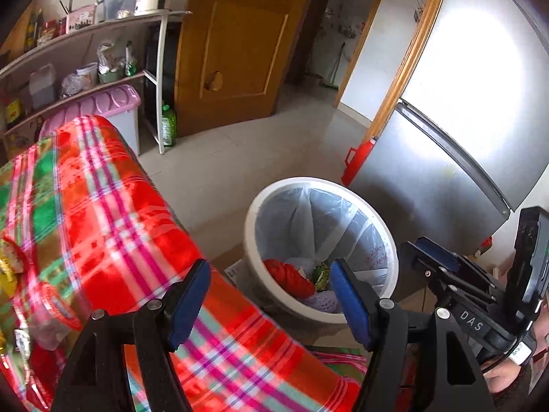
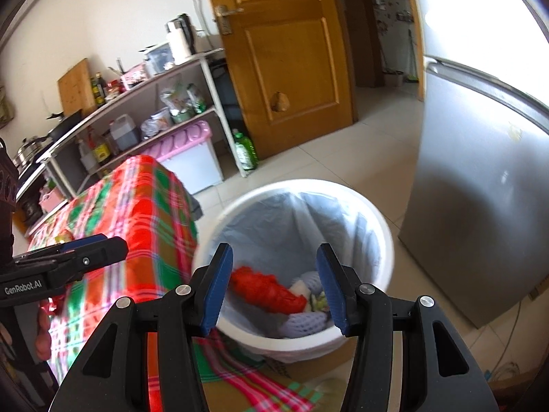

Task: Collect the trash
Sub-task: 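Move both grippers back over the table toward the remaining wrappers and cup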

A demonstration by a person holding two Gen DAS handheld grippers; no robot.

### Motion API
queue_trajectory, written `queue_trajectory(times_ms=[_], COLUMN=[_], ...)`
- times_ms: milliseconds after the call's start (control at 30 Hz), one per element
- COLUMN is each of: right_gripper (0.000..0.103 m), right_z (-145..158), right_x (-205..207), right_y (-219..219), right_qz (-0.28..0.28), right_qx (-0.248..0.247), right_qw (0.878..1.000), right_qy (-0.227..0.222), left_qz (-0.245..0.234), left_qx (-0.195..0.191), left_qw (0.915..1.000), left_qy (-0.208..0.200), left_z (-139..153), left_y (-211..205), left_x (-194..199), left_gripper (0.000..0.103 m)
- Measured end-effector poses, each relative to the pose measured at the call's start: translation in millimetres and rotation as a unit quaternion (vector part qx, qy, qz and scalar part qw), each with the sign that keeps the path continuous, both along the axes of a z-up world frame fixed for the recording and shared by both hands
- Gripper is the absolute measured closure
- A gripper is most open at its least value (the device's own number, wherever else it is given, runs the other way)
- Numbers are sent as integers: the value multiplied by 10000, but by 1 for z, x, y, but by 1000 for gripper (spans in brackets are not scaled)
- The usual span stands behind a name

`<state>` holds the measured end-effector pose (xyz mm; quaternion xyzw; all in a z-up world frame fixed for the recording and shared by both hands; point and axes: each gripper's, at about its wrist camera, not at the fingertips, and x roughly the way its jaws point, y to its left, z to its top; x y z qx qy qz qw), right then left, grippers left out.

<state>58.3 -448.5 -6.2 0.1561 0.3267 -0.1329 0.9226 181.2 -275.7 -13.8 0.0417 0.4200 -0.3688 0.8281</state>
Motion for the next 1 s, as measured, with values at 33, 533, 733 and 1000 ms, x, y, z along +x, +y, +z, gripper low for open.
queue_trajectory(times_ms=[33, 533, 733, 1000], right_gripper=[51, 51, 51, 51], right_z=[2, -3, -6, -15], right_x=[2, 51, 73, 103], right_y=[5, 102, 138, 183], right_qz=[52, 1239, 1642, 2207], right_qx=[6, 130, 137, 178], right_qw=[10000, 9922, 9863, 9750], right_qy=[-19, -35, 35, 200], left_qz=[71, 1322, 1854, 2523], left_qx=[-10, -124, -193, -133], left_qw=[10000, 9910, 9824, 9676], left_qy=[-28, -166, -152, -5], left_z=[2, 12, 8, -3], left_y=[8, 133, 185, 240], left_x=[-1, 11, 16, 27], left_gripper=[31, 31, 31, 31])
